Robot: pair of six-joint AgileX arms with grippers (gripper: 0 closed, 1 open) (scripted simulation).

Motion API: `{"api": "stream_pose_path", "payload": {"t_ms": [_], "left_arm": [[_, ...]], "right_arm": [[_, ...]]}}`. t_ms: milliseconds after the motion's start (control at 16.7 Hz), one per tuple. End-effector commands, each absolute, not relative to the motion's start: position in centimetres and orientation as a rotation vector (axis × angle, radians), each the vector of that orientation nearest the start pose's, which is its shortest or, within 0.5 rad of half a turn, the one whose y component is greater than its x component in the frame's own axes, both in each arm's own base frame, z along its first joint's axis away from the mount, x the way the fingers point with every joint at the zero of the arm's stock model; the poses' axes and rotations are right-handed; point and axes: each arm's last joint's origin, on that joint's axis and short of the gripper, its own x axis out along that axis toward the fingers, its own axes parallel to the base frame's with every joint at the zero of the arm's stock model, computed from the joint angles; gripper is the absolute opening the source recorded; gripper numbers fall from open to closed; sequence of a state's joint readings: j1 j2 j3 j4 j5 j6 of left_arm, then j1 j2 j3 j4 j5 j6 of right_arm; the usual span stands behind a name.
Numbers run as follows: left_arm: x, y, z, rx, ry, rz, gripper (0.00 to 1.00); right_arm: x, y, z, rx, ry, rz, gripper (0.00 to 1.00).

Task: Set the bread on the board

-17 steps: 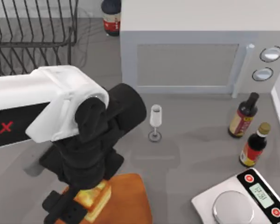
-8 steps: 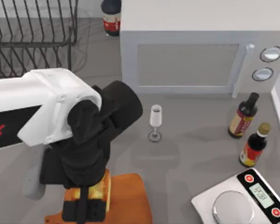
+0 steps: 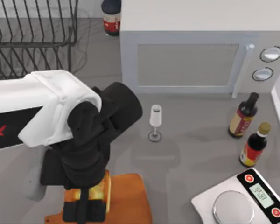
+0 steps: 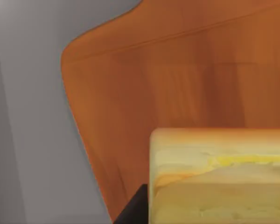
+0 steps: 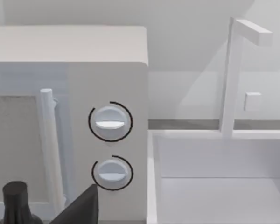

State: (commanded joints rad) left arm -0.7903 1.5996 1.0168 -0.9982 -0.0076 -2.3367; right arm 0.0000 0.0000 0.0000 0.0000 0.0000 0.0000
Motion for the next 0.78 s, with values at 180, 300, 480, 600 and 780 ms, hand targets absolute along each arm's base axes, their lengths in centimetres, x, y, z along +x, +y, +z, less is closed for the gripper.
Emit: {"api": "stream_pose_path", "payload": {"t_ms": [180,300,480,600,780], "left_arm": [[19.1,-19.1,17.0,-1.179,1.214,1.198,0.0],[19.1,-19.1,16.3,-1.183,1.216,1.194,0.0],[19.2,-19.2,15.4,-1.199,1.215,1.183,0.0],[19.2,-19.1,14.7,-1.203,1.213,1.183,0.0],[19.1,-19.0,13.9,-1.19,1.21,1.198,0.0]], "right_arm": [[10.6,-0.1,16.0,0.0,0.0,0.0,1.0],[10.6,-0.1,16.0,0.0,0.0,0.0,1.0],[10.6,-0.1,16.0,0.0,0.0,0.0,1.0],[10.6,-0.1,16.0,0.0,0.0,0.0,1.0],[10.6,-0.1,16.0,0.0,0.0,0.0,1.0]]}}
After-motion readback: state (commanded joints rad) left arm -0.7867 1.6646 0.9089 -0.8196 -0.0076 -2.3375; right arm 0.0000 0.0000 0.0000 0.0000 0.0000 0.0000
